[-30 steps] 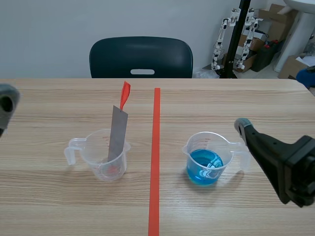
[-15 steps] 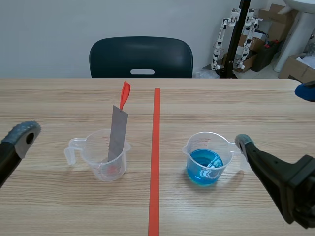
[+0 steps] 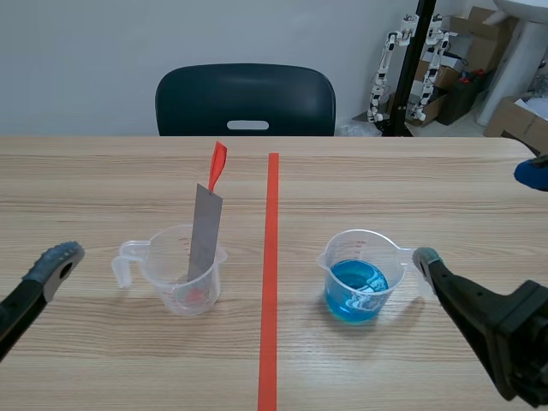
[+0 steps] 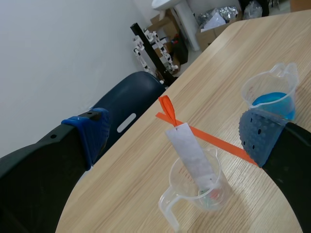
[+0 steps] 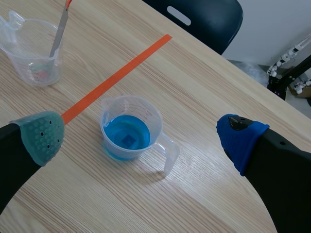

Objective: Do the redox reaction experiment. return to the home posture

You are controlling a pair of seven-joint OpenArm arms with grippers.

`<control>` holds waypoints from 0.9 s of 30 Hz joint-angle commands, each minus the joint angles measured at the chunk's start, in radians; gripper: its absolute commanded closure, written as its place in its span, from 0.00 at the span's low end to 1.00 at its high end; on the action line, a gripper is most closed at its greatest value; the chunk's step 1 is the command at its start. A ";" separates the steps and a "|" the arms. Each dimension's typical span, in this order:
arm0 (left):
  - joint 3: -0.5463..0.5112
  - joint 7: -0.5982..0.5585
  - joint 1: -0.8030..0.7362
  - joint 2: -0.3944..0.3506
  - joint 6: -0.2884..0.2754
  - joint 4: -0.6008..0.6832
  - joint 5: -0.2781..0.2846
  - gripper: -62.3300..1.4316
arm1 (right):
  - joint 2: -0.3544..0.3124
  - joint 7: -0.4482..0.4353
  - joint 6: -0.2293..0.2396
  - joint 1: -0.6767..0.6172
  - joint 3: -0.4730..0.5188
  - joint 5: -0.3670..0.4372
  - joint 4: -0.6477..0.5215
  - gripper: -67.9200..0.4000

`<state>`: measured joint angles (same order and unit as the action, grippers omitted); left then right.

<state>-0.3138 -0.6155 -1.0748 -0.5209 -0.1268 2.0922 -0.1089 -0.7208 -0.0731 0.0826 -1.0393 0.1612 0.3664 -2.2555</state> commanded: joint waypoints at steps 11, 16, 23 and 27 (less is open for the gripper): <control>0.005 -0.015 -0.002 0.002 0.005 0.009 0.007 0.11 | -0.005 -0.019 -0.008 0.042 -0.005 0.003 -0.008 0.00; 0.005 -0.015 -0.002 0.002 0.005 0.009 0.007 0.11 | -0.005 -0.019 -0.008 0.042 -0.005 0.003 -0.008 0.00; 0.005 -0.015 -0.002 0.002 0.005 0.009 0.007 0.11 | -0.005 -0.019 -0.007 0.042 -0.005 0.003 -0.008 0.00; 0.005 -0.015 -0.002 0.002 0.005 0.009 0.007 0.11 | -0.005 -0.019 -0.007 0.042 -0.005 0.003 -0.008 0.00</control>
